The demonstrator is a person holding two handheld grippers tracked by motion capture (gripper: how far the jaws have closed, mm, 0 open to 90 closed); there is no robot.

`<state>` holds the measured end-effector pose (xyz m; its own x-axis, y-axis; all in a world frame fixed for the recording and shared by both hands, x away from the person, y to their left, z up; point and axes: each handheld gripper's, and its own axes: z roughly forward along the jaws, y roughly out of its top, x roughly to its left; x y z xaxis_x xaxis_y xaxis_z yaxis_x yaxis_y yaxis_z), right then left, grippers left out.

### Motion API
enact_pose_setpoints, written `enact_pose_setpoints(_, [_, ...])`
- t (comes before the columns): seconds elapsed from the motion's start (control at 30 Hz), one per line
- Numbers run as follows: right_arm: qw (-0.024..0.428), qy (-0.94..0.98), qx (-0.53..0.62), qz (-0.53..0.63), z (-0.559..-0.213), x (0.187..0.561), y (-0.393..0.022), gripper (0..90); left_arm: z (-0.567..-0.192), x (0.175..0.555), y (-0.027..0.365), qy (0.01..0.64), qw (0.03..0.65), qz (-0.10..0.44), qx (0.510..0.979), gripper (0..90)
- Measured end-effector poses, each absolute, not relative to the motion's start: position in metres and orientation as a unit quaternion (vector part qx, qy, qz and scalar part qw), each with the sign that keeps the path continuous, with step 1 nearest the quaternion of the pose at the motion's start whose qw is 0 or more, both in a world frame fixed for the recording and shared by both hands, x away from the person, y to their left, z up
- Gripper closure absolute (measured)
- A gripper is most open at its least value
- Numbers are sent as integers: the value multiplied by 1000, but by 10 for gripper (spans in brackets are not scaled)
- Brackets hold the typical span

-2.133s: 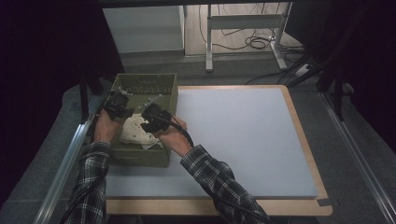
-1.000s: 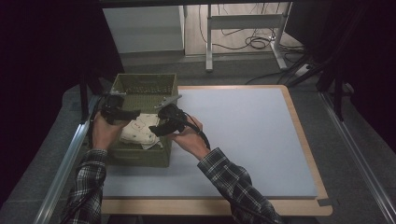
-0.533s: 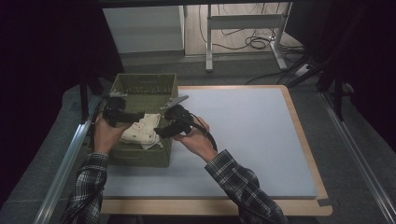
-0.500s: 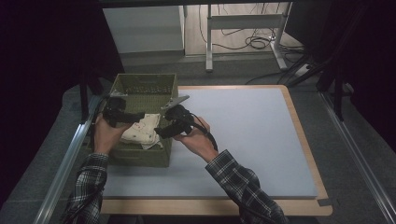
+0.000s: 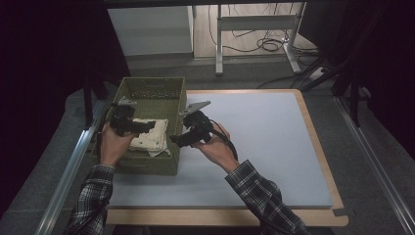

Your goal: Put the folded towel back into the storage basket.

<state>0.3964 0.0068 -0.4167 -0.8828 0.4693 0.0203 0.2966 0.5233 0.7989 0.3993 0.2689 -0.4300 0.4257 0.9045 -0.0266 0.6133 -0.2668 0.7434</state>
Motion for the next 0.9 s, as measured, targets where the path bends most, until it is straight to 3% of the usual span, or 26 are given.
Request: enact_pose_setpoints(0.9, [92,862,248,432,-426,395,-65,58,-430,371,242,468,385,208,768,8])
